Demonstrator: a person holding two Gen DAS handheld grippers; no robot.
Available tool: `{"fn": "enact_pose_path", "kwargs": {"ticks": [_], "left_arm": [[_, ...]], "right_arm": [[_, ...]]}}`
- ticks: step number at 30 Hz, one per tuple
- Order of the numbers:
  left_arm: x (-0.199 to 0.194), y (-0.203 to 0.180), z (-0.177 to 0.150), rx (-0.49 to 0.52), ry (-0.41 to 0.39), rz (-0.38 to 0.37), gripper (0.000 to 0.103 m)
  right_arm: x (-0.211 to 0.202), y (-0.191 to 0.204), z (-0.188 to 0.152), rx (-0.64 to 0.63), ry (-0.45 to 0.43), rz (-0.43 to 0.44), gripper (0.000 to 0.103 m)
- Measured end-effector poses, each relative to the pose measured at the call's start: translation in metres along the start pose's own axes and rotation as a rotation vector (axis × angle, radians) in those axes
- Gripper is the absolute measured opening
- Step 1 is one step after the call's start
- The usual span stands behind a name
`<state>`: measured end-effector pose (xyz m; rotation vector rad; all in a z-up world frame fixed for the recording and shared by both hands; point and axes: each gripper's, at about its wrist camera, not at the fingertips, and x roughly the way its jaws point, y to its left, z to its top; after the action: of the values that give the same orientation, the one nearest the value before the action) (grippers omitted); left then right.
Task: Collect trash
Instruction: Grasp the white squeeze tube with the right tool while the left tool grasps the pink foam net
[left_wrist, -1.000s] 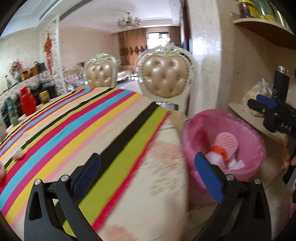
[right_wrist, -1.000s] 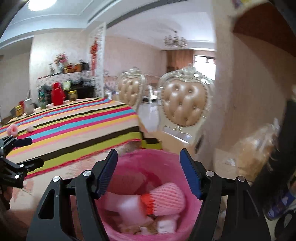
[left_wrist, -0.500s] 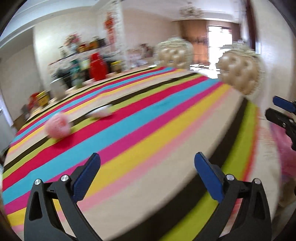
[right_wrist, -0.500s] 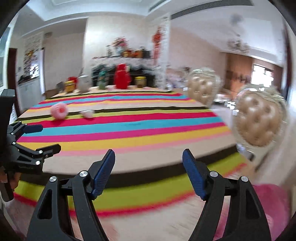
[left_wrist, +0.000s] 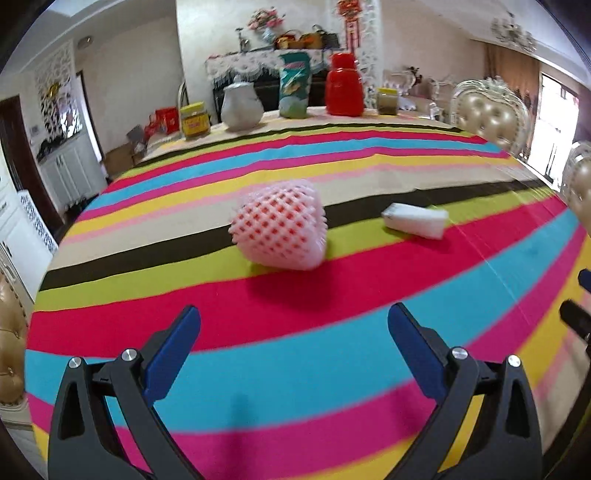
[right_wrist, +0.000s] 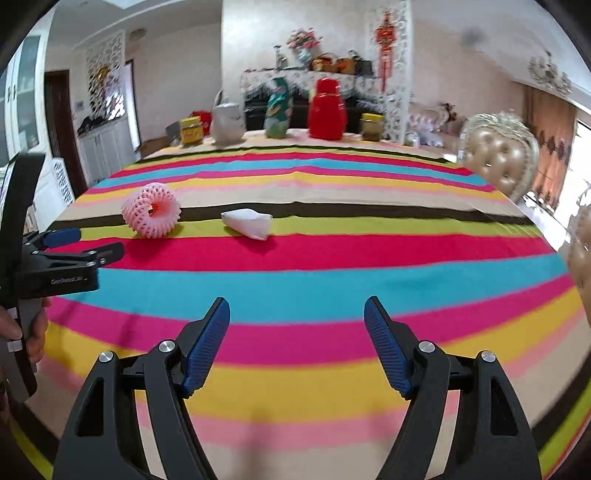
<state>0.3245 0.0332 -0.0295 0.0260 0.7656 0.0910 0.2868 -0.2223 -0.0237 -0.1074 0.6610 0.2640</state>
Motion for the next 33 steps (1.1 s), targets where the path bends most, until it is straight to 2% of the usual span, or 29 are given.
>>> {"fn": "enact_pose_path", "kwargs": {"ticks": [4,12,15,19,21,23,24,25,26,27,28,33], "left_arm": [[0.031,-0.001,0.013,-0.048,0.052,0.004,0.098],[0.061,0.006,0.045,-0.069,0.04,0.061,0.097],[0.063,0.013,0.043,-0.083,0.02,0.041,0.087],[0.073,0.009,0.038,-0.026,0.072,-0.048,0.065],[0.072,0.01,0.038,-0.026,0.061,-0.053,0.064],[0.072,0.011,0.037,-0.027,0.064,-0.063,0.064],[0.073,0.012,0.037,-0.027,0.068,-0.071,0.064],[0.073,0.013,0.036,-0.031,0.069,-0.076,0.064],[0.073,0.014,0.036,-0.04,0.069,-0.088,0.062],[0.073,0.016,0.036,-0.05,0.071,-0.104,0.06],[0.074,0.018,0.036,-0.057,0.071,-0.113,0.059],[0.07,0.018,0.036,-0.062,0.048,-0.121,0.051]], "right_arm": [[0.041,0.008,0.019,-0.012,0.04,0.02,0.071],[0.099,0.016,0.052,-0.027,0.09,0.05,0.071],[0.123,0.022,0.061,-0.067,0.122,0.051,0.071],[0.145,0.032,0.071,-0.115,0.158,0.065,0.071],[0.154,0.037,0.078,-0.132,0.166,0.071,0.07],[0.162,0.042,0.082,-0.146,0.184,0.073,0.066],[0.167,0.044,0.083,-0.152,0.197,0.081,0.058],[0.17,0.046,0.081,-0.155,0.213,0.09,0.043],[0.171,0.047,0.081,-0.157,0.221,0.098,0.04],[0.167,0.047,0.081,-0.158,0.202,0.103,0.033],[0.161,0.047,0.08,-0.154,0.187,0.108,0.03],[0.129,0.044,0.069,-0.133,0.127,0.113,0.027]]}}
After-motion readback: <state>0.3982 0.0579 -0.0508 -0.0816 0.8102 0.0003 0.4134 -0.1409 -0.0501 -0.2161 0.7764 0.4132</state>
